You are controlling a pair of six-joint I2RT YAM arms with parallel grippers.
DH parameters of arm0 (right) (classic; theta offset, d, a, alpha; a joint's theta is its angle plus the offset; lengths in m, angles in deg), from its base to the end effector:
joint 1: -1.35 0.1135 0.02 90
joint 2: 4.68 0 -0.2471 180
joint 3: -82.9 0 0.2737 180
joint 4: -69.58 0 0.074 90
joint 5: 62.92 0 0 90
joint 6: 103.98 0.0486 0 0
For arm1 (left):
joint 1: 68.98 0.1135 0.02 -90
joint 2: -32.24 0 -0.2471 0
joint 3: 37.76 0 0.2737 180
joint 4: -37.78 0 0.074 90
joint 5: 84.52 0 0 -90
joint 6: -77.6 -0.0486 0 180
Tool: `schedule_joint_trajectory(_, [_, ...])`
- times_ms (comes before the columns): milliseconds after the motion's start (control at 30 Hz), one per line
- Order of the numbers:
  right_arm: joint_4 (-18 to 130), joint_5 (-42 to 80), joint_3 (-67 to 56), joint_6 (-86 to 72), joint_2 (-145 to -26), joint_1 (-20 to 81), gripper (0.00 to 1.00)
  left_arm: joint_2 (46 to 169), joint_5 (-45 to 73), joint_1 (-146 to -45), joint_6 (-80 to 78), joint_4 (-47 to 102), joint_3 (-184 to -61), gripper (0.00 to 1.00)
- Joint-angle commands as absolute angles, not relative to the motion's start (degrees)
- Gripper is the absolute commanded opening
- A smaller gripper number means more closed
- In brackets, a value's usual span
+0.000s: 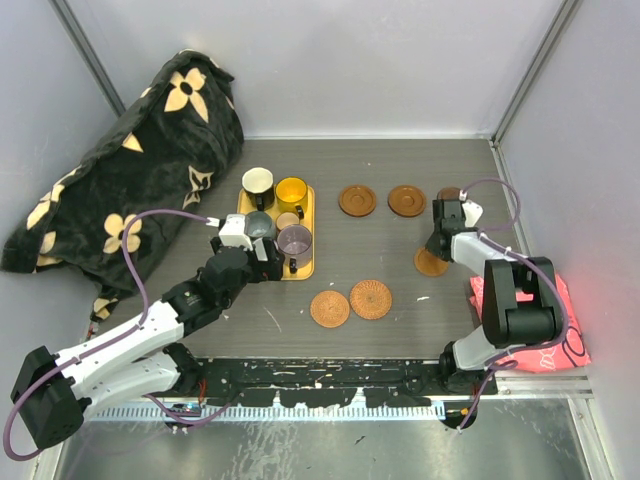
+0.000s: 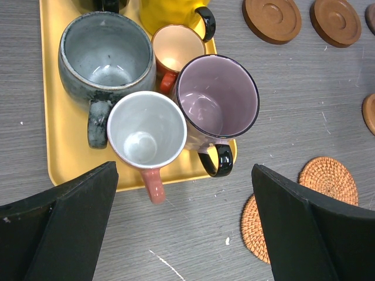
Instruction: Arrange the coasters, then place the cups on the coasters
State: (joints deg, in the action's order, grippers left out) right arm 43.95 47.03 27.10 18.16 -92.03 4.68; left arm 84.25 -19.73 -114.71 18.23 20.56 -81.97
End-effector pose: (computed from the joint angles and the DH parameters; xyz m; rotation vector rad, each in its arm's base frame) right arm 0.3071 0.0013 0.1165 0.7439 2.3782 -0.1936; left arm 0.1865 -0.1617 0.2212 -0.0193 1.9884 -0.4289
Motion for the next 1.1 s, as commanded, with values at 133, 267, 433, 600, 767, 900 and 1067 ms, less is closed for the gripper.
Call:
schedule_joint_trajectory(133, [42.07,43.2,25.33,17.64,-97.76,-2.32,0.23,83.53,-19.45,-114.68,18.48,22.94,-82.79,0.98])
schedule_joint_trajectory(267, [42.02,43.58,23.79,18.01,-99.99,-4.33,0.22,83.56,-19.43,-114.66,18.47,22.93,-82.75,0.98])
schedule_joint_trajectory(433, [41.89,44.36,21.88,18.62,-102.68,-6.13,0.22,83.73,-19.5,-114.63,18.4,22.92,-82.81,0.98])
schedule_joint_trajectory(600, [41.98,44.07,21.4,18.58,-104.15,-8.93,0.22,83.57,-19.82,-114.72,18.29,22.74,-82.79,0.98])
schedule_joint_trajectory(767, [41.71,44.34,21.29,18.17,-103.9,-10.68,0.22,83.47,-19.85,-114.63,18.31,22.89,-82.72,0.98])
schedule_joint_trajectory(900, [41.36,43.27,21.45,17.86,-104.08,-12.19,0.21,83.61,-19.6,-114.66,18.38,23.14,-82.78,0.98])
schedule_joint_trajectory(1067, [41.8,42.81,22.43,17.59,-103.95,-13.66,0.21,83.8,-19.49,-114.66,18.47,23.1,-82.93,0.98])
